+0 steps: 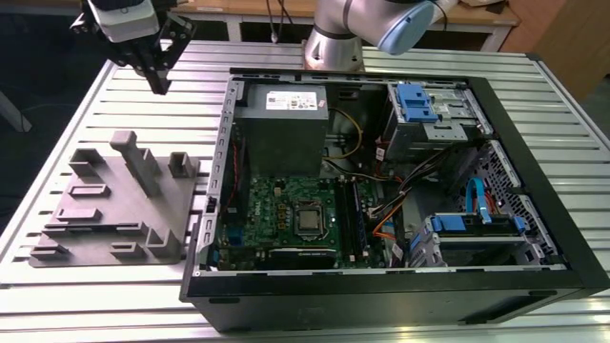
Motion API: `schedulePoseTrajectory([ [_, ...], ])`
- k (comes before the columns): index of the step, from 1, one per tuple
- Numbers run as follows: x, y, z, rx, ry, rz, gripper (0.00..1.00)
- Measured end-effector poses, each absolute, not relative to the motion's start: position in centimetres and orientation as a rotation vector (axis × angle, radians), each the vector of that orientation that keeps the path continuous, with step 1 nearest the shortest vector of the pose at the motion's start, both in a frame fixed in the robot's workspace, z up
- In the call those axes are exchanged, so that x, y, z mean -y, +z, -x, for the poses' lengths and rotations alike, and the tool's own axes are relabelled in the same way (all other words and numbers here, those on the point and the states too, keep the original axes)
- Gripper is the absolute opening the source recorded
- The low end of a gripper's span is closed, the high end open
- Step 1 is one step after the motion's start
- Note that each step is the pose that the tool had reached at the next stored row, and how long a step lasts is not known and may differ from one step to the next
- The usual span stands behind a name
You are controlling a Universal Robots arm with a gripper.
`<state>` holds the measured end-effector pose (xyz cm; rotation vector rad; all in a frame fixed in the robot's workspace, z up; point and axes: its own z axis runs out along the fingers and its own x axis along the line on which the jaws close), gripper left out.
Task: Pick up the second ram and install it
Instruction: 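Reach for the second ram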
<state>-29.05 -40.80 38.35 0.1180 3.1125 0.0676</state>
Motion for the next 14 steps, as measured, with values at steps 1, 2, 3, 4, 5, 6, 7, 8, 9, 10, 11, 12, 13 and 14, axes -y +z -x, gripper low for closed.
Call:
schedulePoseTrajectory([
  [1, 40.9, 38.3, 29.1, -3.112, 0.068, -0.118, 0.07],
  [2, 41.1, 38.3, 29.2, -3.112, 0.068, -0.118, 0.07],
  [3, 41.2, 38.3, 29.3, -3.112, 0.068, -0.118, 0.07],
  [4, 41.4, 38.3, 29.4, -3.112, 0.068, -0.118, 0.07],
  [5, 41.5, 38.2, 29.5, -3.112, 0.068, -0.118, 0.07],
  [6, 41.7, 38.2, 29.6, -3.113, 0.068, -0.118, 0.07],
  [7, 41.8, 38.2, 29.7, -3.113, 0.068, -0.118, 0.07],
  [8, 42.0, 38.2, 29.9, -3.112, 0.068, -0.118, 0.07],
  [9, 42.1, 38.2, 30.0, -3.112, 0.068, -0.118, 0.07],
  [10, 42.2, 38.1, 30.1, -3.112, 0.068, -0.118, 0.07],
  [11, 42.4, 38.1, 30.3, -3.112, 0.068, -0.118, 0.07],
  [12, 42.5, 38.1, 30.4, -3.113, 0.068, -0.118, 0.07],
  [13, 42.6, 38.0, 30.6, -3.113, 0.068, -0.118, 0.07],
  [14, 42.7, 38.0, 30.7, -3.112, 0.068, -0.118, 0.07],
])
